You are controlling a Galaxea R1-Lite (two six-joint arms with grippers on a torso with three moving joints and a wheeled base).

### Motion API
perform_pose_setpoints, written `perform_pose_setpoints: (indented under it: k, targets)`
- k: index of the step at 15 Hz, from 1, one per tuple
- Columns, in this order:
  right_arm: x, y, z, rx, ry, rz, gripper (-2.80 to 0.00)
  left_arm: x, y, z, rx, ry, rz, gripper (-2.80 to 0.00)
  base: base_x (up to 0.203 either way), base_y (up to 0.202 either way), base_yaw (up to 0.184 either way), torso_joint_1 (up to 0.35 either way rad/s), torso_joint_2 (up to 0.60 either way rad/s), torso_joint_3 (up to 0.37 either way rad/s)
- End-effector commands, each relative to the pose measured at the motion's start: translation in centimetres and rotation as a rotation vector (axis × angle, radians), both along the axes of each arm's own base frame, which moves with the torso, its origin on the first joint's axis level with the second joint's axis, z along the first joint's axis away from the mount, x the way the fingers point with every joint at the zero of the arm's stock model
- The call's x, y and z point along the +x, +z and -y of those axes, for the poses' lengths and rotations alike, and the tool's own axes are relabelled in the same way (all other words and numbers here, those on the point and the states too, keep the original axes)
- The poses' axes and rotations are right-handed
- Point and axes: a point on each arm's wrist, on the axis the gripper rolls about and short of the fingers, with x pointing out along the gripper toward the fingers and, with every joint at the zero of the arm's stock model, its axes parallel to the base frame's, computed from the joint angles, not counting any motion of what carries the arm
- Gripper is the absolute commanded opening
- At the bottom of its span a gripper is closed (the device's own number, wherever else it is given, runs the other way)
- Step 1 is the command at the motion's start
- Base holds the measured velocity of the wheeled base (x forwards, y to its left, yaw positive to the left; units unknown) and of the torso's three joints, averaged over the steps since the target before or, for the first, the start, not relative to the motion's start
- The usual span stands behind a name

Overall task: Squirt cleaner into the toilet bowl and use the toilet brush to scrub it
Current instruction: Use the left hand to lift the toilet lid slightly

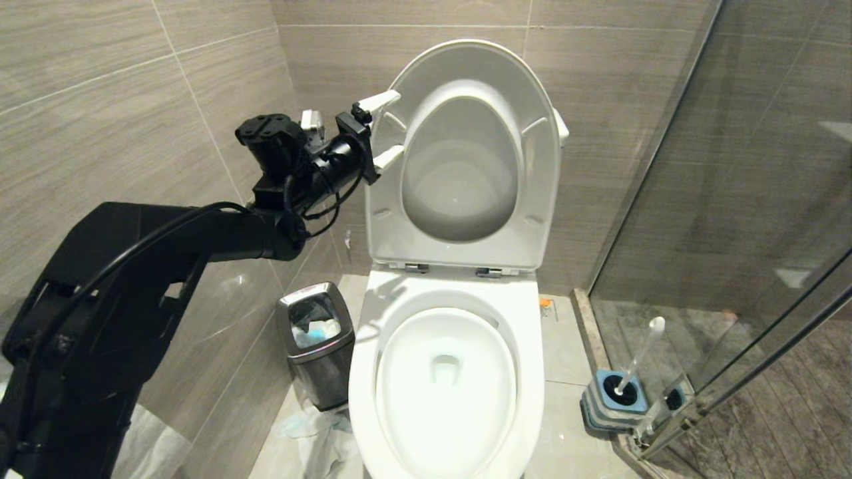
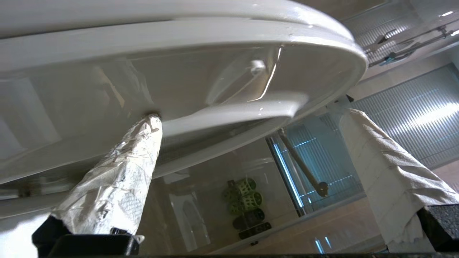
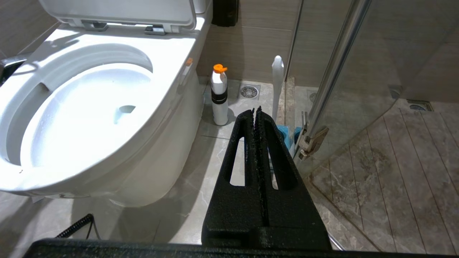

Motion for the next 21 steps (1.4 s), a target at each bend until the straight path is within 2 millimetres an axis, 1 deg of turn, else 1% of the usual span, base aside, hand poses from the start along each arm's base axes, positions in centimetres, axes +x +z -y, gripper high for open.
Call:
perform_pose_setpoints:
  k: [1, 4, 8, 12, 13, 18, 21]
  targets:
    - [0.0, 0.0, 0.0, 0.0, 0.0, -0.003, -2.8, 0.3, -0.6, 0.0, 0.001, -0.005, -0.013, 0.0, 0.0, 0.0, 0.0, 0.0, 0.0, 0.0]
    - [0.0, 0.0, 0.0, 0.0, 0.0, -0.002, -2.8, 0.0, 0.0, -0.1, 0.04, 0.024, 0.048, 0.0, 0.0, 0.0, 0.0, 0.0, 0.0, 0.0]
    - [0.0, 0.0, 0.0, 0.0, 0.0, -0.003, -2.8, -0.8, 1.5, -0.2, 0.104, 0.061, 0.151, 0.0, 0.0, 0.0, 0.0, 0.0, 0.0, 0.0]
    - [0.0, 0.0, 0.0, 0.0, 0.0, -0.003, -2.8, -1.8, 2.5, 0.4, 0.164, 0.082, 0.208, 0.0, 0.0, 0.0, 0.0, 0.0, 0.0, 0.0]
    - [0.0, 0.0, 0.0, 0.0, 0.0, -0.003, -2.8, -1.9, 2.7, 0.4, 0.169, 0.082, 0.208, -2.8, 0.0, 0.0, 0.0, 0.0, 0.0, 0.0]
    - [0.0, 0.0, 0.0, 0.0, 0.0, -0.003, -2.8, -2.0, 2.6, 0.5, 0.207, 0.095, 0.196, -2.8, 0.0, 0.0, 0.0, 0.0, 0.0, 0.0]
    - [0.0, 0.0, 0.0, 0.0, 0.0, -0.003, -2.8, -1.8, 2.5, 0.3, 0.237, 0.109, 0.182, -2.8, 0.0, 0.0, 0.0, 0.002, 0.01, 0.001]
